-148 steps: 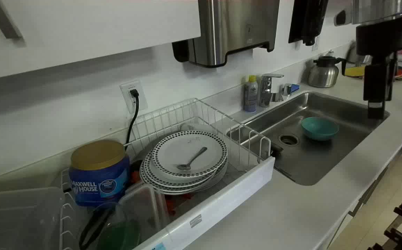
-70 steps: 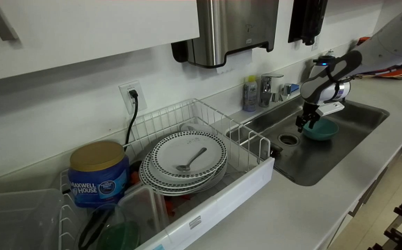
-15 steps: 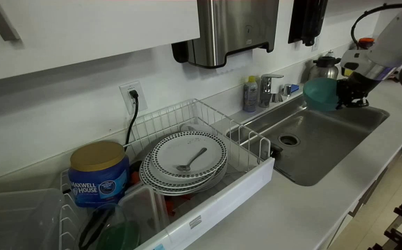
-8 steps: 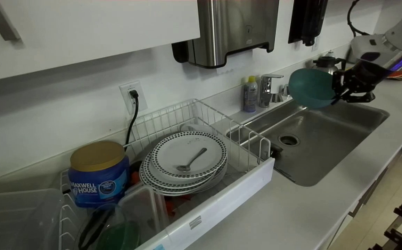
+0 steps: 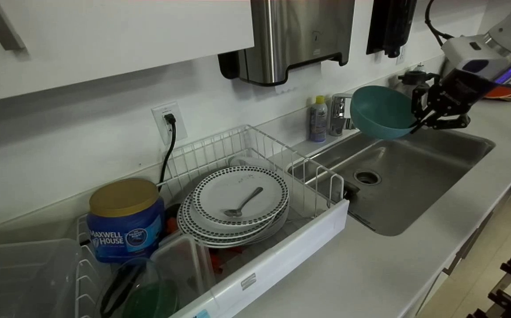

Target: Put the teal bowl on top of the white plate

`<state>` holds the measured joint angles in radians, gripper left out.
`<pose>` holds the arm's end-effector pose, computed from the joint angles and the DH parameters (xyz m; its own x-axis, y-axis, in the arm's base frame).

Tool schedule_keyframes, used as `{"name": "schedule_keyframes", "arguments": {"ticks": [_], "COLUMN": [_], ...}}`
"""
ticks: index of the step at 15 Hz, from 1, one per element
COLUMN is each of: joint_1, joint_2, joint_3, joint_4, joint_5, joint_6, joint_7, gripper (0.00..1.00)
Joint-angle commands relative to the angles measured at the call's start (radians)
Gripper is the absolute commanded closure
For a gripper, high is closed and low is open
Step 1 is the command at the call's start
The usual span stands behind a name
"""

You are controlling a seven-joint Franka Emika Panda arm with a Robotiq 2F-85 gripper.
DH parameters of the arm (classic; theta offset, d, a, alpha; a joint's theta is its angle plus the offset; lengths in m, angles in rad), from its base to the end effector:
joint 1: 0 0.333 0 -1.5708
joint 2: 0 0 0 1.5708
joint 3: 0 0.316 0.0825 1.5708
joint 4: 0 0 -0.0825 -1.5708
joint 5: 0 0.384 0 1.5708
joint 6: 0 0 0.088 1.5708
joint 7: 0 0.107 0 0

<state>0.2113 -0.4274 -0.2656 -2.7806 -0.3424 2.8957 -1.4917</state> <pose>0.4038 0.0011 0.3904 -0.1432 0.9855 -0.0913 0.8451 0.1698 0.5069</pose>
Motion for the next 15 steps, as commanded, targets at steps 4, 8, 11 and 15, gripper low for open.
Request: {"name": "schedule_keyframes", "arguments": {"ticks": [4,8,11,15], "joint_1": [0.128,0.336,0.470,0.593], "joint_2": [-0.009,-0.041,-0.043,0.017], "joint_3": [-0.028,-0.071,-0.102,-0.145], "joint_4": [-0.001,0.020,0.058,0.140], "joint_5": [0.155,0.331,0.429,0.510], "joint_6": [0.035,0.010,-0.005,-0.001], "joint_7": [-0.145,-0.343,-0.484,-0.609], "gripper": [0.99,0.99,0.99,0.99]}}
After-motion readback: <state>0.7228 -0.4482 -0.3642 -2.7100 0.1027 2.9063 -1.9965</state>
